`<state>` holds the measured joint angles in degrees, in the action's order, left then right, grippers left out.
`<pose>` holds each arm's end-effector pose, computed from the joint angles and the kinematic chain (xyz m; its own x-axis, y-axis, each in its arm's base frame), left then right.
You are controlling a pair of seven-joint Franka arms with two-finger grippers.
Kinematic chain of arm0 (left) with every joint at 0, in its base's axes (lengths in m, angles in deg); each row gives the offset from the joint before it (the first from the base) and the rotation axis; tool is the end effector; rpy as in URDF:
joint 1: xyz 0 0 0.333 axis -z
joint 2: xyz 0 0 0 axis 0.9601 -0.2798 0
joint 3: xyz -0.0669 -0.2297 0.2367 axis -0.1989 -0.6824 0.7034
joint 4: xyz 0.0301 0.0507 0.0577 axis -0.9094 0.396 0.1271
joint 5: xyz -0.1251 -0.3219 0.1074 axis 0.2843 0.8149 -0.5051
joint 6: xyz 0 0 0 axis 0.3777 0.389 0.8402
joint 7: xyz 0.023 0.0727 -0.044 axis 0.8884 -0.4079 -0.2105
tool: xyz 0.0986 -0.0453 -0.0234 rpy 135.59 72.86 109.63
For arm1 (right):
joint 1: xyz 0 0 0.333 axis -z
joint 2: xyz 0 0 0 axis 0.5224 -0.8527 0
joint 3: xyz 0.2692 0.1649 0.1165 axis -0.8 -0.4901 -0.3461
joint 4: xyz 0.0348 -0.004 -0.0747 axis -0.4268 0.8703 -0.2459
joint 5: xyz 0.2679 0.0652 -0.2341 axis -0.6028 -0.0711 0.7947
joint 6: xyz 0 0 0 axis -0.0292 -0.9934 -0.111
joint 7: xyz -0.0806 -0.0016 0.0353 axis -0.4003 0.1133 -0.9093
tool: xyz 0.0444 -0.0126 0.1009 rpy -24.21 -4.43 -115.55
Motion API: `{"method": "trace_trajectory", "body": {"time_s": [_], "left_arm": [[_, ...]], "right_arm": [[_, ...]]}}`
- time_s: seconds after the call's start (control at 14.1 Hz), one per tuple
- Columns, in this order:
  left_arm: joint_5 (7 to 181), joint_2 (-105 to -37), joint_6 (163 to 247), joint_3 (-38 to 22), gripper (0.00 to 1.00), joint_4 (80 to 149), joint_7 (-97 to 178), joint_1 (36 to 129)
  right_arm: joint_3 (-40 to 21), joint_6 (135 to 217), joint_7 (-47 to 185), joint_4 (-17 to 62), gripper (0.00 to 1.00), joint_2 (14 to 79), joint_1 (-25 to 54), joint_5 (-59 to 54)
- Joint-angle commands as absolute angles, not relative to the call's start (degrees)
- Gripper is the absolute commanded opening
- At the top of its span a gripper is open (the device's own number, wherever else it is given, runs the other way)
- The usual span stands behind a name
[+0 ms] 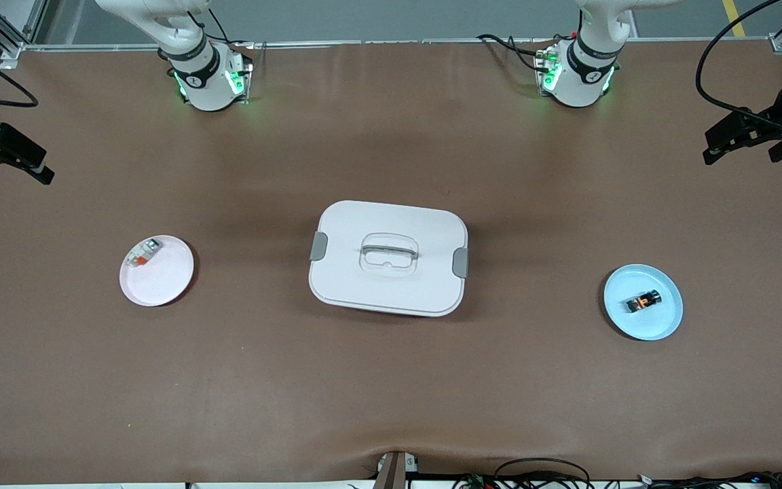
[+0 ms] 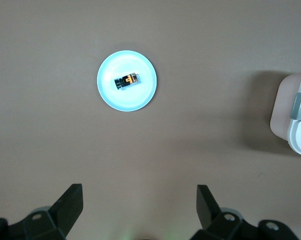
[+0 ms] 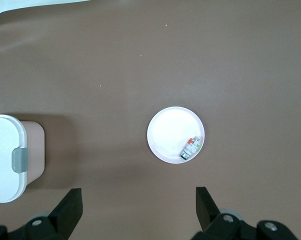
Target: Transfer orange switch to right arm and place
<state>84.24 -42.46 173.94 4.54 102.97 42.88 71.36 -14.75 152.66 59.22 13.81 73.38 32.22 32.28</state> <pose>0.4975 -0.0288 0.6713 0.9999 0.0161 -0.0006 0.0161 -0.9996 -0.0228 0.5056 -0.0065 0.6784 0.9900 -0.1020 0.0974 -0.0979 -0.9941 -0.0460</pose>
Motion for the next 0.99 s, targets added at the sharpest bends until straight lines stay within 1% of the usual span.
{"method": "trace_trajectory", "body": {"time_s": [0.0,0.92], "left_arm": [[83.06,-41.87,174.17,4.32,1.0,102.8,43.65,71.29],[83.06,-42.49,174.0,4.59,1.0,102.53,43.74,71.03]], "right_arm": [[-15.54,151.75,58.91,12.77,1.0,73.18,33.34,33.29],[-15.54,151.75,58.83,12.77,1.0,73.18,33.34,33.29]]}}
